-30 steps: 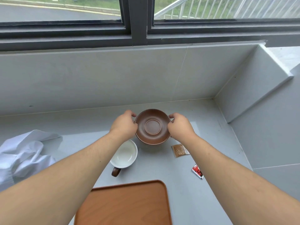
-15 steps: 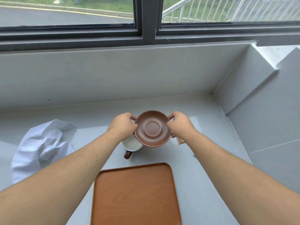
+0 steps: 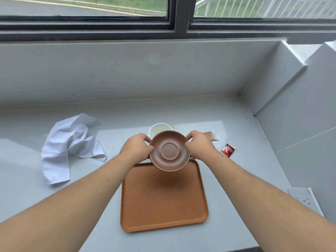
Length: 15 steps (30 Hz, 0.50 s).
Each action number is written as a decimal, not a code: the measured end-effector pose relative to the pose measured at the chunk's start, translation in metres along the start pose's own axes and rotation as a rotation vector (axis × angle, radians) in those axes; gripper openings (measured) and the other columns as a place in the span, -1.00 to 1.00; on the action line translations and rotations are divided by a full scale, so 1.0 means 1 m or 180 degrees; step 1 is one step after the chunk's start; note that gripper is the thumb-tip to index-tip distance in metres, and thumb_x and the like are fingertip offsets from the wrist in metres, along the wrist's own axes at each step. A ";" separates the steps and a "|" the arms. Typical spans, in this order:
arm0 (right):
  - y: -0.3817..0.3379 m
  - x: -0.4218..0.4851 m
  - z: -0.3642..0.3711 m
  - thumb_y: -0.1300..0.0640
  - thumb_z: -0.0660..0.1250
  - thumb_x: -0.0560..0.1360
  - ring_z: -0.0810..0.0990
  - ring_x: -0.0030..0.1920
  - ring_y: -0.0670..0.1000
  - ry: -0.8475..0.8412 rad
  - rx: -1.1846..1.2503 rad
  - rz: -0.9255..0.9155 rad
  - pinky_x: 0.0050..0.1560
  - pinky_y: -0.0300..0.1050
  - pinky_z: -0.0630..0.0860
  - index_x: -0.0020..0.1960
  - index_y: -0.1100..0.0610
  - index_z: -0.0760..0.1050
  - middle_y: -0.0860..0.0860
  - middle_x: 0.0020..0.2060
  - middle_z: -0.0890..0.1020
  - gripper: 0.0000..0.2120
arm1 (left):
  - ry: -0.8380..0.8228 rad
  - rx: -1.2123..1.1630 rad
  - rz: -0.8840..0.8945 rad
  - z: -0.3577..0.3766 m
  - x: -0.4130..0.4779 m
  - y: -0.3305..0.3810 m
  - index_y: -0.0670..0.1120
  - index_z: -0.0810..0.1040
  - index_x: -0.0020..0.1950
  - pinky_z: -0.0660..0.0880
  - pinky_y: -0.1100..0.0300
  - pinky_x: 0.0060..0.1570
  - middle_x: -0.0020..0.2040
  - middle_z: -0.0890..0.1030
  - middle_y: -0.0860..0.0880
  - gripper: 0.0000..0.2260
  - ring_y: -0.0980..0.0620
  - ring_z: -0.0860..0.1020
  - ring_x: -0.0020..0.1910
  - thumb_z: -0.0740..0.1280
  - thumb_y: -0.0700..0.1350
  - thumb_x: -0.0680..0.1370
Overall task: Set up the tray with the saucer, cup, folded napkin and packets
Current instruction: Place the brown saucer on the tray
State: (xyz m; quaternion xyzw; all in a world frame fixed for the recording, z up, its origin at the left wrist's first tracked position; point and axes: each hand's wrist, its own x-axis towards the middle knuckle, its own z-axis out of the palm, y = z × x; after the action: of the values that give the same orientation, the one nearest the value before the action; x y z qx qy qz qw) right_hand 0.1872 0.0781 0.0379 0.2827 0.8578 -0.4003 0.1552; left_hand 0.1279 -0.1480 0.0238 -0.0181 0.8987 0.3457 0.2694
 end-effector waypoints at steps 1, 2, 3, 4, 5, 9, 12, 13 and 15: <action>0.002 -0.006 0.004 0.25 0.17 0.40 0.72 -0.34 0.17 -0.0019 -0.0017 0.0002 -0.34 -0.01 0.69 -0.05 0.02 0.52 0.09 -0.20 0.68 -0.76 | -0.0015 -0.0078 -0.0028 0.001 -0.006 -0.005 0.12 0.57 -0.03 0.71 -0.05 -0.06 -0.33 0.73 0.05 -0.85 0.08 0.73 -0.33 0.38 -0.12 0.46; 0.004 -0.011 0.008 0.24 0.17 0.39 0.72 -0.39 0.14 -0.0041 -0.0038 0.0016 -0.43 -0.10 0.63 -0.06 0.01 0.51 0.08 -0.22 0.68 -0.77 | -0.0036 -0.0144 -0.0055 0.001 -0.011 -0.010 0.11 0.58 -0.04 0.71 -0.05 -0.06 -0.33 0.73 0.04 -0.85 0.07 0.73 -0.33 0.38 -0.12 0.46; 0.005 -0.017 0.012 0.23 0.17 0.39 0.70 -0.44 0.10 -0.0062 -0.0051 0.0039 -0.49 -0.17 0.56 -0.07 0.00 0.51 0.07 -0.23 0.68 -0.77 | -0.0061 -0.0149 -0.0061 0.002 -0.016 -0.015 0.11 0.58 -0.04 0.71 -0.05 -0.05 -0.33 0.73 0.04 -0.85 0.05 0.73 -0.33 0.38 -0.12 0.46; 0.007 -0.022 0.016 0.23 0.17 0.39 0.69 -0.48 0.08 -0.0085 -0.0055 0.0061 -0.51 -0.21 0.51 -0.07 -0.01 0.50 0.05 -0.24 0.68 -0.78 | -0.0092 -0.0089 -0.0047 0.002 -0.020 -0.021 0.11 0.57 -0.03 0.70 -0.05 -0.04 -0.34 0.73 0.05 -0.86 0.04 0.73 -0.33 0.38 -0.10 0.46; 0.009 -0.027 0.020 0.23 0.18 0.39 0.68 -0.50 0.06 -0.0105 -0.0057 0.0082 -0.52 -0.23 0.49 -0.07 -0.01 0.50 0.05 -0.24 0.68 -0.78 | -0.0115 -0.0027 -0.0035 0.003 -0.025 -0.026 0.12 0.56 -0.03 0.70 -0.04 -0.04 -0.34 0.73 0.06 -0.87 0.05 0.73 -0.33 0.37 -0.09 0.46; 0.018 -0.047 0.037 0.23 0.17 0.39 0.70 -0.44 0.10 -0.0155 -0.0029 0.0143 -0.50 -0.18 0.56 -0.06 -0.01 0.51 0.07 -0.23 0.68 -0.76 | -0.0130 0.0002 -0.0039 0.007 -0.042 -0.046 0.12 0.55 -0.03 0.70 -0.03 -0.05 -0.35 0.73 0.05 -0.87 0.09 0.72 -0.34 0.38 -0.09 0.47; 0.022 -0.058 0.048 0.24 0.16 0.39 0.72 -0.38 0.17 -0.0164 0.0006 0.0159 -0.45 -0.12 0.63 -0.07 0.02 0.52 0.08 -0.21 0.67 -0.77 | -0.0131 -0.0050 -0.0083 0.010 -0.053 -0.059 0.09 0.57 -0.05 0.70 -0.05 -0.06 -0.33 0.73 0.04 -0.87 0.07 0.71 -0.35 0.37 -0.12 0.45; 0.024 -0.060 0.050 0.24 0.15 0.39 0.72 -0.37 0.18 -0.0167 0.0005 0.0162 -0.45 -0.11 0.64 -0.08 0.03 0.52 0.08 -0.20 0.67 -0.77 | -0.0129 -0.0075 -0.0099 0.011 -0.055 -0.062 0.08 0.57 -0.05 0.70 -0.05 -0.06 -0.32 0.72 0.05 -0.86 0.07 0.71 -0.36 0.37 -0.13 0.45; 0.027 -0.065 0.058 0.25 0.13 0.38 0.72 -0.35 0.20 -0.0179 0.0016 0.0169 -0.45 -0.08 0.65 -0.09 0.04 0.52 0.09 -0.19 0.67 -0.76 | -0.0140 -0.0105 -0.0133 0.014 -0.060 -0.070 0.07 0.57 -0.04 0.70 -0.06 -0.07 -0.28 0.72 0.05 -0.86 0.06 0.71 -0.36 0.36 -0.14 0.44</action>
State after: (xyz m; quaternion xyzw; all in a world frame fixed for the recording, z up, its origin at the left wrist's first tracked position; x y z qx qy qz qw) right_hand 0.2571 0.0237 0.0171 0.2945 0.8442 -0.4060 0.1891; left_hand 0.2005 -0.2020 0.0020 -0.0337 0.8862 0.3550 0.2959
